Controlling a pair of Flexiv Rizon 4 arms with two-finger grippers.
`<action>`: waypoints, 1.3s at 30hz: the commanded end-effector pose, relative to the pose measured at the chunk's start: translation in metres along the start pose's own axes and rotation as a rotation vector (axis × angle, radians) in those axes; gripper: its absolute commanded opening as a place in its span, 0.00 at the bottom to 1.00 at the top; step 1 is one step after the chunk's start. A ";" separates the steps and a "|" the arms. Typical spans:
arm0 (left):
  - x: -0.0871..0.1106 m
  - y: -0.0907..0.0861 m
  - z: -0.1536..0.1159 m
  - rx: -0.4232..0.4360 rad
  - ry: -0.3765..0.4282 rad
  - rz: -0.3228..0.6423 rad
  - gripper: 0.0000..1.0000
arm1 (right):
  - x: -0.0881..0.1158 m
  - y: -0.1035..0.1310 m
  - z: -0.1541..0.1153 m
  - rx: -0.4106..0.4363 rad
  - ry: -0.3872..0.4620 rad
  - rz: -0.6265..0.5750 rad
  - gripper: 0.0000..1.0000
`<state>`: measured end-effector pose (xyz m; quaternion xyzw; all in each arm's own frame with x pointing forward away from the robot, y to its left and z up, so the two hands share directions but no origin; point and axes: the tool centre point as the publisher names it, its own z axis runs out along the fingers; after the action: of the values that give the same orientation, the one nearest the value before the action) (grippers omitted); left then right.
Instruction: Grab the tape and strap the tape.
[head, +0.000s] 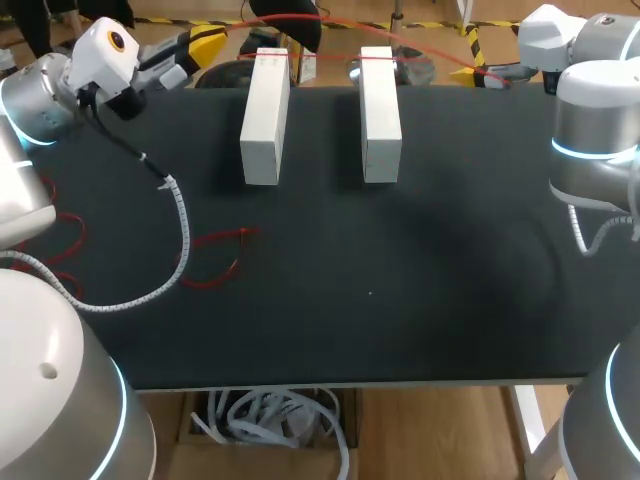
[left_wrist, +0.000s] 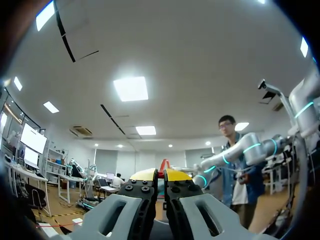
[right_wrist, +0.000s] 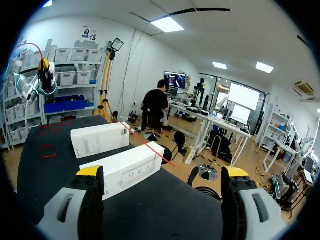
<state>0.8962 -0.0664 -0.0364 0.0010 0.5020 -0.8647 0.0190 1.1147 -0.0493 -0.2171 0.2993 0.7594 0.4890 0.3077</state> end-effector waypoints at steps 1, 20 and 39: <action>-0.001 0.000 -0.001 0.001 0.003 -0.001 0.00 | 0.000 0.000 0.000 0.003 0.001 0.000 1.00; -0.001 0.000 -0.001 0.001 0.003 -0.001 0.00 | 0.032 0.005 -0.086 -0.213 -0.529 0.220 1.00; 0.000 -0.001 0.000 -0.001 -0.002 0.001 0.00 | 0.102 -0.002 -0.102 -0.293 -0.688 0.511 1.00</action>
<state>0.8964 -0.0662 -0.0364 0.0008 0.5020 -0.8646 0.0194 0.9726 -0.0367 -0.1991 0.5547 0.4874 0.5452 0.3968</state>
